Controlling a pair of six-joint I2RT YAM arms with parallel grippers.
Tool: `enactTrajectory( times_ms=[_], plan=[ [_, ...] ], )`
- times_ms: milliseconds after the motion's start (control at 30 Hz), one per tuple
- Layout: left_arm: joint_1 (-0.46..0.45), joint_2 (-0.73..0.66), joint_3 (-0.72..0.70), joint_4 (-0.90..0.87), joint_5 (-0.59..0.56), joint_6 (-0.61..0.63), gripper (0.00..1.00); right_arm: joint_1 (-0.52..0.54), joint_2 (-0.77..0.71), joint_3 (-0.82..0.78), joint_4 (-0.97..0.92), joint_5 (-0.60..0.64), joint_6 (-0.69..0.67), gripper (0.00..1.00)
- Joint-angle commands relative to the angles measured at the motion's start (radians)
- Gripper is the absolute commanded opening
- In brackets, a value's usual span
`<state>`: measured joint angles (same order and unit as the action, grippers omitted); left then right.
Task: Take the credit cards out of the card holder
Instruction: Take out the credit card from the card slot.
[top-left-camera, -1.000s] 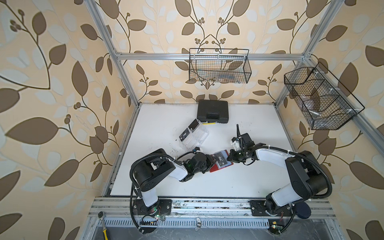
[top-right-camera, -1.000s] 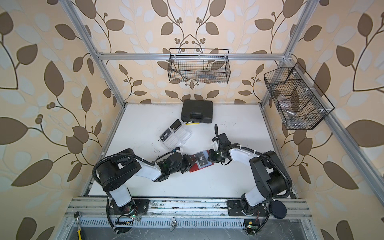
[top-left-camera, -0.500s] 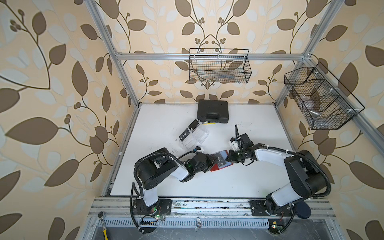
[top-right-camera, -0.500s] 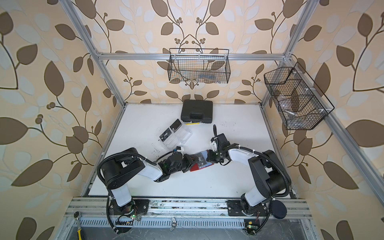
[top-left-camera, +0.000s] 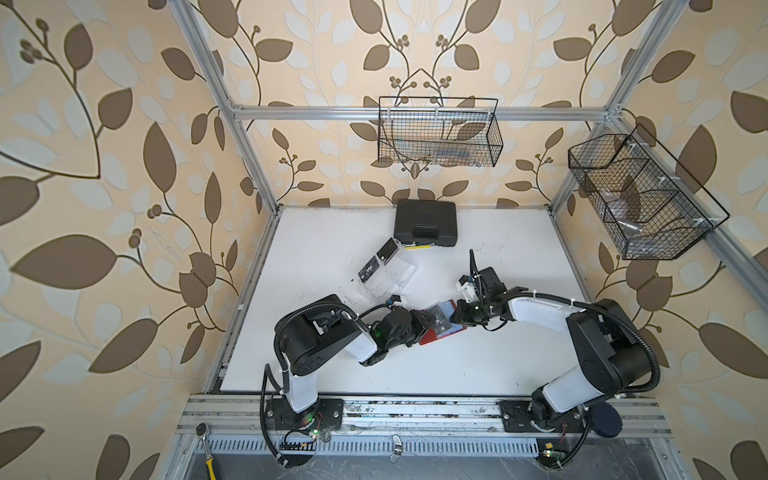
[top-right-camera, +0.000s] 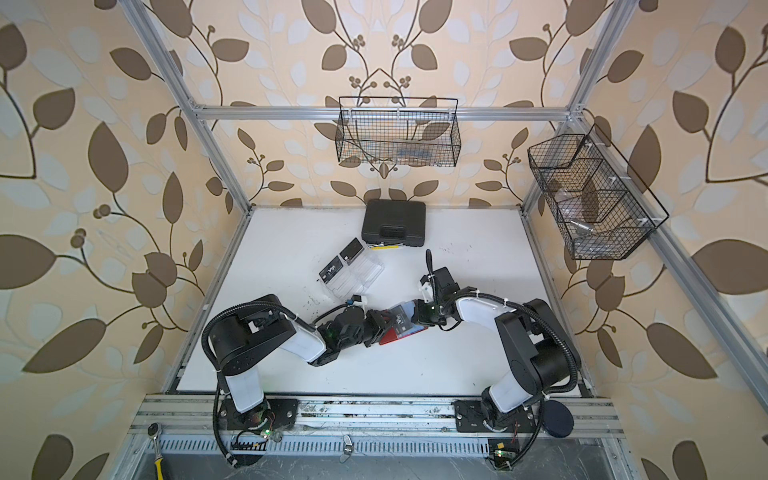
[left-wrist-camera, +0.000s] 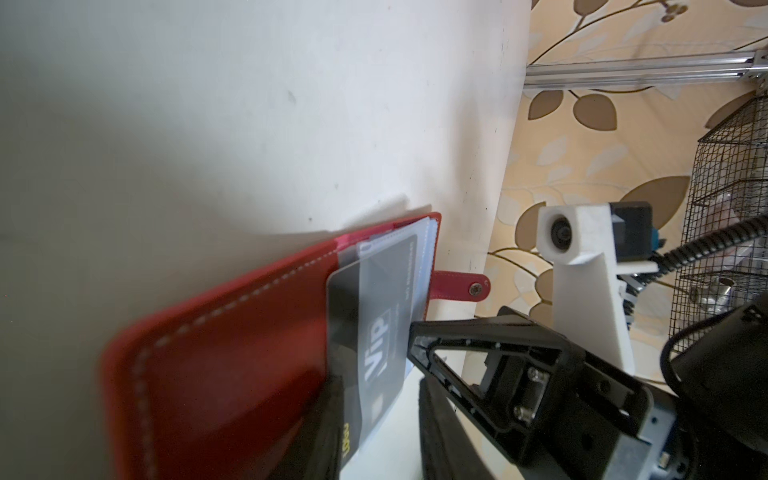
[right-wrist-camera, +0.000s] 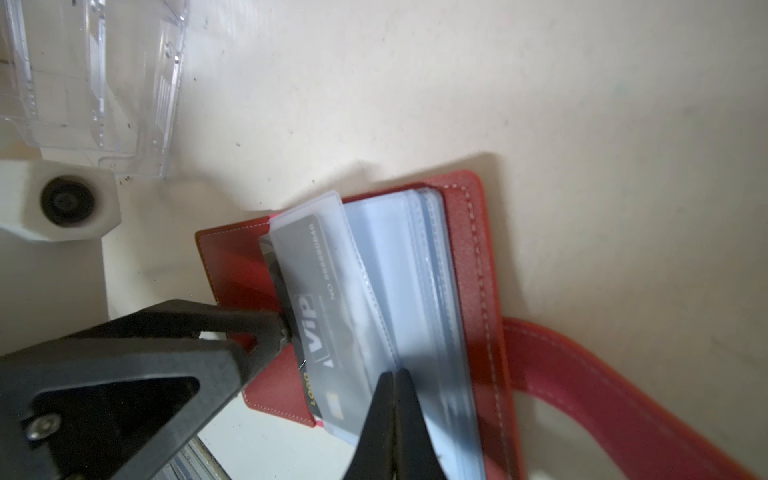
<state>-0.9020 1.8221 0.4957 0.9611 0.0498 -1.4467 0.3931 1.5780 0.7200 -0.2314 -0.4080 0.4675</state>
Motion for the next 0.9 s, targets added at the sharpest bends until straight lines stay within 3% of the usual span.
enactTrajectory(
  times_ms=[0,167,400,667,867],
  plan=[
    [0.0,-0.041,-0.013,-0.058,-0.004,0.015,0.34,0.009,0.024,-0.027,-0.014,0.008,-0.003,0.0],
    [-0.008,-0.057,-0.004,-0.126,-0.009,0.025,0.36,0.01,0.023,-0.027,-0.013,0.006,-0.002,0.0],
    [-0.008,0.0,0.015,-0.068,0.005,0.026,0.26,0.015,0.025,-0.027,-0.011,0.006,0.003,0.0],
    [-0.008,0.028,0.042,-0.069,0.01,0.048,0.25,0.023,0.027,-0.031,-0.005,0.004,0.007,0.0],
    [-0.008,0.033,0.039,-0.061,0.006,0.048,0.13,0.024,0.031,-0.034,-0.004,0.003,0.007,0.0]
  ],
)
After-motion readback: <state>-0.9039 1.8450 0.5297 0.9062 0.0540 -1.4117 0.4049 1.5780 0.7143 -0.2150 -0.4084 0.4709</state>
